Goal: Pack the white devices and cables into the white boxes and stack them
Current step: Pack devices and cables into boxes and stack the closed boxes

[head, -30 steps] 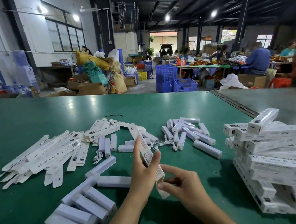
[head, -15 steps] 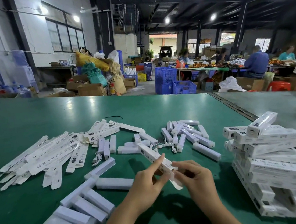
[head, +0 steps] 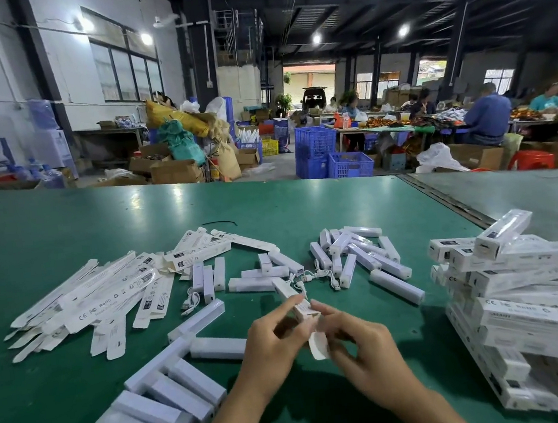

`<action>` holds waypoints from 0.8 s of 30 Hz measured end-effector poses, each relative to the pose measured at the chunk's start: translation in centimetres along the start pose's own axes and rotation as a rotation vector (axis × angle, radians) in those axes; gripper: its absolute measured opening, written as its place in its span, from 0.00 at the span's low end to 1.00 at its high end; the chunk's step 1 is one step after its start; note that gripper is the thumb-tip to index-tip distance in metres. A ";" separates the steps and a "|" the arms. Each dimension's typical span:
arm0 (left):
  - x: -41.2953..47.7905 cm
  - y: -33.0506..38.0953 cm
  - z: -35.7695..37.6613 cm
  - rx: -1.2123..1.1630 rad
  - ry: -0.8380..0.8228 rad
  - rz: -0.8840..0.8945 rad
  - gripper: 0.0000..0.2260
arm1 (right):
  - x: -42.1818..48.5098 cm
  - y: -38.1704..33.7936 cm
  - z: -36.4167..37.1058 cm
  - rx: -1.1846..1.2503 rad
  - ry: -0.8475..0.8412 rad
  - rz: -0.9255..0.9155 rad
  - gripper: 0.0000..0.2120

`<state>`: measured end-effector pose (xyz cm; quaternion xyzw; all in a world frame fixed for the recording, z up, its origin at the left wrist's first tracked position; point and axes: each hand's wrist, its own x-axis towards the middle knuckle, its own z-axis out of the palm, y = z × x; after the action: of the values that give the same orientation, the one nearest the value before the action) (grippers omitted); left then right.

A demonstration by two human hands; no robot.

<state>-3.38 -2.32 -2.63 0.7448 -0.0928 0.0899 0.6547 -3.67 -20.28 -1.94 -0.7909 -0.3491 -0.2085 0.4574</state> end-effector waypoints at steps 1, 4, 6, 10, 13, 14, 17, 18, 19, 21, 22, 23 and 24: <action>0.1 -0.1 -0.1 -0.080 -0.023 -0.029 0.22 | 0.1 0.1 -0.2 -0.033 -0.052 -0.038 0.19; 0.3 -0.1 -0.4 -0.275 -0.092 -0.107 0.24 | 0.3 0.4 -0.2 -0.069 -0.055 -0.085 0.15; 0.2 0.0 -0.4 -0.313 -0.112 -0.129 0.28 | 0.3 0.5 0.2 -0.085 0.041 -0.097 0.08; 0.0 0.1 0.2 -0.271 -0.099 -0.127 0.15 | 0.2 0.4 0.3 -0.114 0.199 -0.018 0.12; 0.0 0.2 0.7 -0.279 -0.087 -0.110 0.14 | 0.2 0.7 0.3 -0.168 0.248 -0.036 0.11; 0.0 0.2 0.7 -0.287 -0.081 -0.102 0.15 | 0.2 0.8 0.4 -0.182 0.257 -0.053 0.10; 0.1 0.0 0.6 -0.302 -0.047 -0.087 0.15 | 0.3 0.9 0.5 -0.188 0.253 -0.096 0.08; 0.1 0.0 0.5 -0.301 -0.040 -0.083 0.15 | 0.3 0.8 0.5 -0.189 0.252 -0.108 0.06; 0.1 0.0 0.5 -0.299 -0.037 -0.079 0.15 | 0.3 0.7 0.5 -0.193 0.253 -0.119 0.05; 0.0 0.1 0.4 -0.293 -0.046 -0.069 0.15 | 0.4 0.7 0.4 -0.192 0.250 -0.131 0.05; 0.0 0.2 0.4 -0.287 -0.054 -0.068 0.15 | 0.4 0.7 0.3 -0.185 0.242 -0.132 0.05; -0.1 0.2 0.4 -0.281 -0.062 -0.069 0.15 | 0.4 0.6 0.2 -0.172 0.235 -0.128 0.05; -0.1 0.2 0.3 -0.271 -0.074 -0.071 0.15 | 0.4 0.6 0.0 -0.151 0.228 -0.117 0.05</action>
<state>-3.55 -2.68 -2.47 0.6554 -0.1018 0.0258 0.7480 -3.00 -20.31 -2.04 -0.7725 -0.3238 -0.3489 0.4204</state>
